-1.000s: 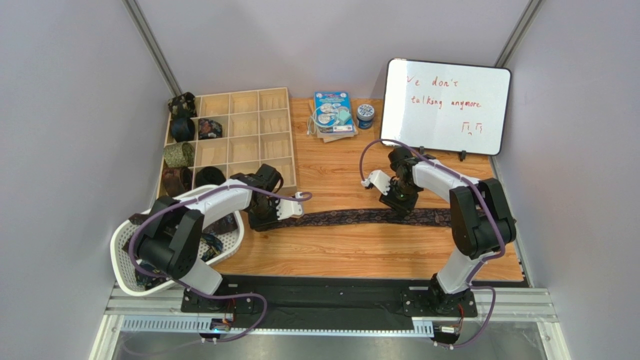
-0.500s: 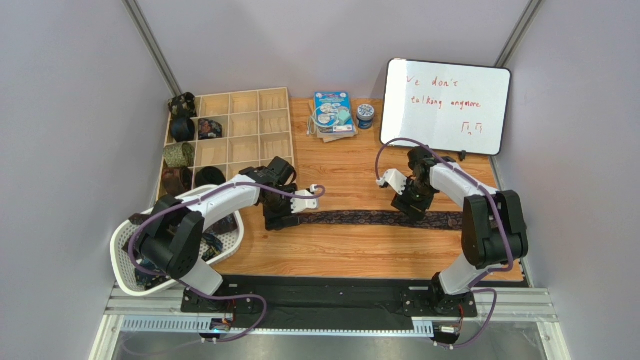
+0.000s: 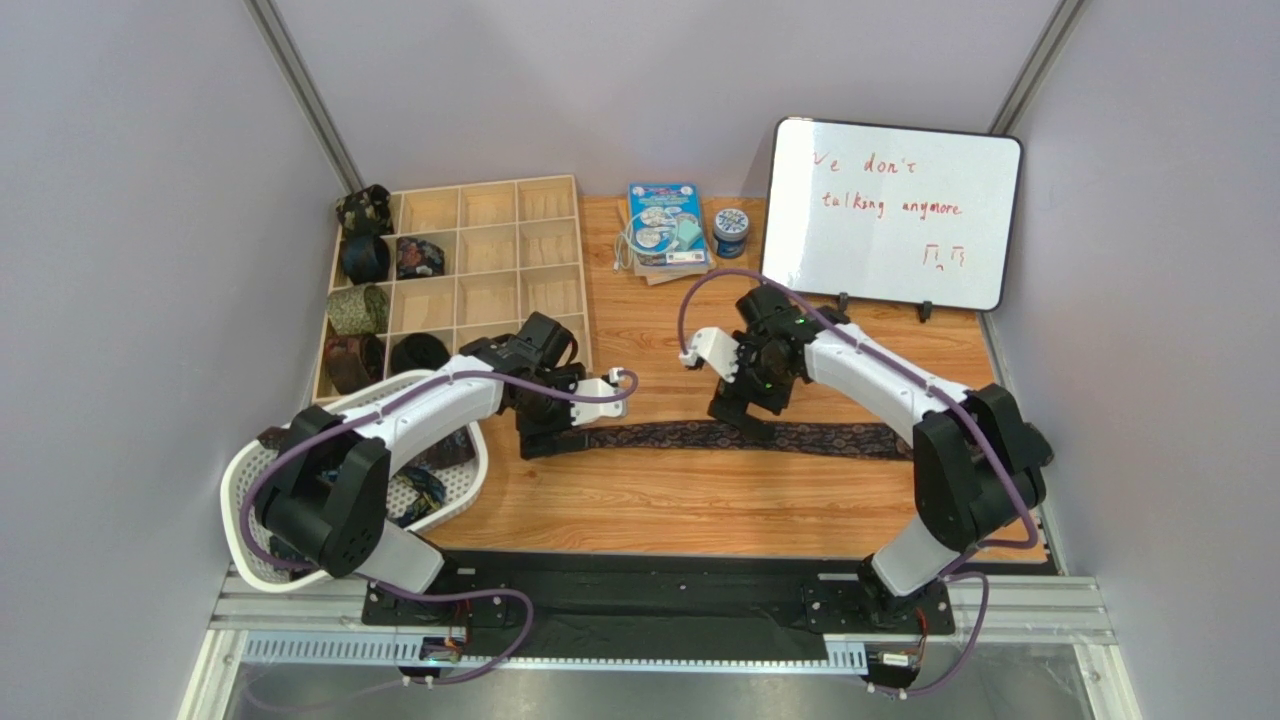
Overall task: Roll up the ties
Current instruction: Roll the tie at the center of the board.
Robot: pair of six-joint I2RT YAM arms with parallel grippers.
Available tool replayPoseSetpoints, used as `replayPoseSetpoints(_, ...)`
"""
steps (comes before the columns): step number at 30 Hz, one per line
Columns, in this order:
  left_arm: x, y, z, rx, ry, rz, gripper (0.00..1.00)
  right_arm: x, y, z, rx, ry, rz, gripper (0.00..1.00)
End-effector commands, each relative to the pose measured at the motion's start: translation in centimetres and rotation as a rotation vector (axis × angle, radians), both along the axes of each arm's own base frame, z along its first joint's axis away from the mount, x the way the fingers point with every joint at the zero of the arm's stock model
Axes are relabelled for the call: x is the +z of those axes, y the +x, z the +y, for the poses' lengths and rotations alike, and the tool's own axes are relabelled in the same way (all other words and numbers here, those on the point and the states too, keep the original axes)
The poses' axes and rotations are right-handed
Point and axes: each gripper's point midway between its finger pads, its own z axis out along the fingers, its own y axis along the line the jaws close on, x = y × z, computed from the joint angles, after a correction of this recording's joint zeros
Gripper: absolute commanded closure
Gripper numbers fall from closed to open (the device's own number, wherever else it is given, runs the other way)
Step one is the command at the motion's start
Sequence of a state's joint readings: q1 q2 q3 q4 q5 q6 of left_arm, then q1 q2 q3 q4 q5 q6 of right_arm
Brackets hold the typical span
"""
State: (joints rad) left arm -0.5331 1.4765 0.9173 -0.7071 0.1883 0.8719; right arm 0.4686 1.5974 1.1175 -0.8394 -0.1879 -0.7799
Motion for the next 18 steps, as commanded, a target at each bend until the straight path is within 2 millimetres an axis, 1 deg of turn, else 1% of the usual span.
replayPoseSetpoints(1, 1.5, 1.1, -0.8, 0.037, -0.121, -0.017, 0.12, -0.8, 0.9, 4.1, 0.034, 0.027, -0.058, 0.00)
replayPoseSetpoints(2, 2.1, 1.3, -0.4, 0.064, -0.143, -0.024, 0.11, -1.0, 0.9, 4.6, 0.040, 0.028, -0.058, 0.00)
replayPoseSetpoints(3, 2.3, 1.2, -0.5, 0.068, -0.164, -0.018, 0.09, -0.9, 1.0, 5.7, 0.057, 0.035, -0.072, 0.00)
replayPoseSetpoints(5, 2.9, 1.2, -0.1, 0.084, -0.185, -0.036, 0.07, -1.9, 0.8, 6.5, 0.075, 0.019, -0.049, 0.00)
replayPoseSetpoints(6, 3.2, 1.2, 0.0, 0.096, -0.193, -0.043, 0.01, -1.9, 0.9, 7.2, 0.090, 0.021, -0.049, 0.00)
replayPoseSetpoints(7, 3.7, 1.2, 0.1, 0.104, -0.205, -0.055, 0.00, -2.8, 0.7, 7.2, 0.100, 0.004, -0.024, 0.00)
replayPoseSetpoints(9, 4.2, 1.2, 0.5, 0.132, -0.224, -0.054, 0.00, -3.4, 0.3, 7.4, 0.116, -0.005, 0.006, 0.01)
replayPoseSetpoints(10, 5.0, 1.3, 0.6, 0.142, -0.241, -0.067, 0.01, -3.8, 0.2, 7.5, 0.120, -0.012, 0.020, 0.03)
replayPoseSetpoints(12, 5.8, 1.4, 1.0, 0.185, -0.270, -0.068, 0.00, -4.2, -0.2, 7.4, 0.132, -0.019, 0.042, 0.09)
replayPoseSetpoints(13, 6.8, 1.5, 1.0, 0.192, -0.293, -0.094, 0.01, -4.3, -0.3, 7.4, 0.139, -0.018, 0.051, 0.14)
replayPoseSetpoints(14, 7.6, 1.9, 1.1, 0.213, -0.322, -0.124, 0.00, -4.5, -0.8, 7.3, 0.146, -0.019, 0.069, 0.22)
replayPoseSetpoints(15, 8.2, 2.3, 1.3, 0.241, -0.340, -0.152, 0.01, -4.5, -1.0, 7.3, 0.149, -0.019, 0.078, 0.26)
replayPoseSetpoints(16, 9.4, 2.3, 1.6, 0.292, -0.377, -0.192, 0.00, -4.4, -1.2, 7.3, 0.152, -0.015, 0.081, 0.30)
replayPoseSetpoints(17, 10.7, 3.2, 1.6, 0.300, -0.419, -0.261, 0.00, -4.6, -1.6, 7.1, 0.154, -0.012, 0.093, 0.37)
replayPoseSetpoints(18, 11.5, 3.1, 1.4, 0.289, -0.453, -0.288, 0.00, -4.6, -1.8, 7.0, 0.156, -0.014, 0.097, 0.40)
